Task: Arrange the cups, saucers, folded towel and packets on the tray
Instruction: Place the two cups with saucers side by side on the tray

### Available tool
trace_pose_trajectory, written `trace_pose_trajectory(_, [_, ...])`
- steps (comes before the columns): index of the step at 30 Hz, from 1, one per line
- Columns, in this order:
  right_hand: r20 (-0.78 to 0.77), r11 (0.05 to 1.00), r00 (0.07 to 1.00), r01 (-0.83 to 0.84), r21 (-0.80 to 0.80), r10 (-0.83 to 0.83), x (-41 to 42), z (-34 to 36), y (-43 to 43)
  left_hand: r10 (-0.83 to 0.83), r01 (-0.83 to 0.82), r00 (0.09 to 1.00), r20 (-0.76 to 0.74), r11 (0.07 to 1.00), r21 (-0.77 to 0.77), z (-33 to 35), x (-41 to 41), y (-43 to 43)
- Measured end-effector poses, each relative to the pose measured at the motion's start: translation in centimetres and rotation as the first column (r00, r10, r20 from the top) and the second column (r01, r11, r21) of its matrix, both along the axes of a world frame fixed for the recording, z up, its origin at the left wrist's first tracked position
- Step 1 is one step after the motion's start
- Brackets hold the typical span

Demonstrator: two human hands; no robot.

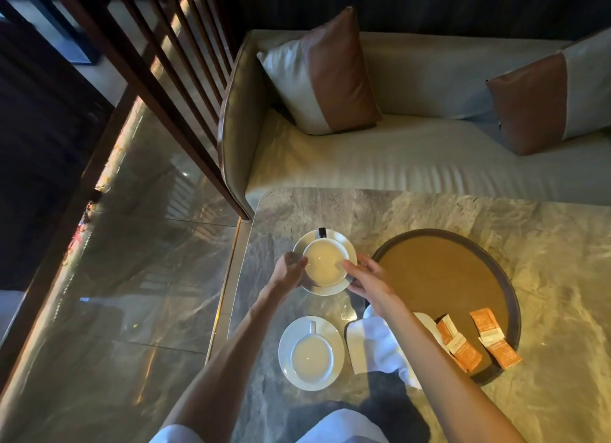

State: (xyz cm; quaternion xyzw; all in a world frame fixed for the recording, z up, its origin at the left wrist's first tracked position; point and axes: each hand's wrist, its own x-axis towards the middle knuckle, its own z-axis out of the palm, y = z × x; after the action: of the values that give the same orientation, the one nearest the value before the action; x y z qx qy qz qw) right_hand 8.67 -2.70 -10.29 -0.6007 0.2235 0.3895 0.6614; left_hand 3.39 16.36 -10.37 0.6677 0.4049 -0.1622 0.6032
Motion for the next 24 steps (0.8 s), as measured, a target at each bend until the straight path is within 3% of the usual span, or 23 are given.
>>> trace_pose_trajectory(7, [0.047,0.997,0.996,0.076,-0.027,-0.075,4.0,1.3,-7.8,-0.011,0.011,1.000,0.019,1.000,-0.017,1.2,4.5,-8.0])
trace_pose_trajectory(14, [-0.007,0.990,0.999,0.038,-0.138,-0.039,5.9,-0.9,-15.5,-0.029,0.027,0.999,-0.036,0.998,-0.049,-0.3,5.9,-15.8])
trace_pose_trajectory(24, [-0.054,0.990,0.997,0.053,-0.134,-0.060,5.6,-3.6,-18.3,0.021,-0.022,1.000,-0.018,0.998,-0.066,-1.0,5.8,-19.1])
